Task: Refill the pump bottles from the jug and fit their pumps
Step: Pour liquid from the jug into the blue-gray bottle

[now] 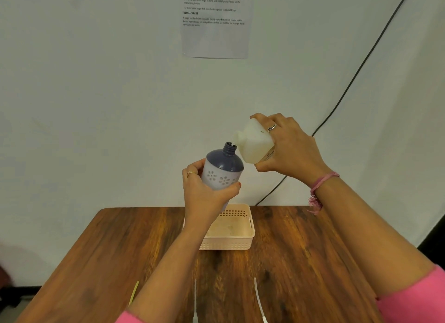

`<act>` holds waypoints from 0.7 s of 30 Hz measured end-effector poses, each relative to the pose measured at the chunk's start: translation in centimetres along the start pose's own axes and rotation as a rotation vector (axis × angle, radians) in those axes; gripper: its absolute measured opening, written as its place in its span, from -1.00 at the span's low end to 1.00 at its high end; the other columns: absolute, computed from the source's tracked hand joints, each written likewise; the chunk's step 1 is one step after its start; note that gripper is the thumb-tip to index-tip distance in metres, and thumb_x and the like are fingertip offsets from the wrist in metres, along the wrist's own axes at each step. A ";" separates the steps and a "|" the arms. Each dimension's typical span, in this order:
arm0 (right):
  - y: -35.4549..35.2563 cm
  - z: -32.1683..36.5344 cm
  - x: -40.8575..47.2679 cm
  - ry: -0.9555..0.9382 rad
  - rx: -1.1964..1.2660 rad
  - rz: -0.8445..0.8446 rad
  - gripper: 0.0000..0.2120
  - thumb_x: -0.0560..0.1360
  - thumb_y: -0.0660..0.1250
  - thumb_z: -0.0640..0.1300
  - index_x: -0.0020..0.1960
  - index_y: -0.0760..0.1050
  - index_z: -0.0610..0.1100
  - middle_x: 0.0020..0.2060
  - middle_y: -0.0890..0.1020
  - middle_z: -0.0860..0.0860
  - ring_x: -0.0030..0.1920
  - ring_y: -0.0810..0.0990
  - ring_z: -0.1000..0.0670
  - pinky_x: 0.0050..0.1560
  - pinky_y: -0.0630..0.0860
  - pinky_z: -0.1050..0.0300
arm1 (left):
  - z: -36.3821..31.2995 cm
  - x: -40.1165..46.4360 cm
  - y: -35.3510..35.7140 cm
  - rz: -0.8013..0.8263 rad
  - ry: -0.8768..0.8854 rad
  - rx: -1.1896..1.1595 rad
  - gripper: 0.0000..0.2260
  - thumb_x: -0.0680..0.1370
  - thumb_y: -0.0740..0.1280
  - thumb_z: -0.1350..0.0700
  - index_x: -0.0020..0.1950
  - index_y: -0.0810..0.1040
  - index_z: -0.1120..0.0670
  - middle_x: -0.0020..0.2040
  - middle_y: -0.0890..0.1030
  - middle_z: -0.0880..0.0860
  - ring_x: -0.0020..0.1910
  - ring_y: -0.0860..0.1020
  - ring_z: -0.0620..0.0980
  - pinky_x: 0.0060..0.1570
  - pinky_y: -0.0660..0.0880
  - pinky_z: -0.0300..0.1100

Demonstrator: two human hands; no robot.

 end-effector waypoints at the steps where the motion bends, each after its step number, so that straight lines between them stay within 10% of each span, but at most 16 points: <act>1: 0.0 0.0 0.0 -0.002 -0.002 0.000 -0.10 0.23 0.53 0.08 0.45 0.17 0.09 0.26 0.41 0.01 0.22 0.39 -0.05 -0.19 0.35 0.13 | 0.0 0.0 0.0 0.001 -0.002 -0.001 -0.31 0.25 0.63 0.11 0.22 0.30 -0.07 0.17 0.39 0.00 0.11 0.49 -0.04 -0.18 0.53 -0.31; 21: -0.1 0.4 0.2 -0.014 -0.021 -0.002 -0.10 0.22 0.52 0.05 0.47 0.18 0.09 0.27 0.41 0.01 0.22 0.39 -0.05 -0.18 0.34 0.13 | 0.2 -0.1 -0.2 -0.011 -0.012 -0.013 -0.32 0.24 0.63 0.12 0.20 0.30 -0.08 0.17 0.40 0.01 0.05 0.50 -0.06 -0.31 0.50 -0.44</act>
Point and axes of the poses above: each hand's wrist, its own x-axis towards the middle knuckle, its own y-axis out of the palm, z = x × y, the point moved 6 cm from there along x, towards the middle knuckle
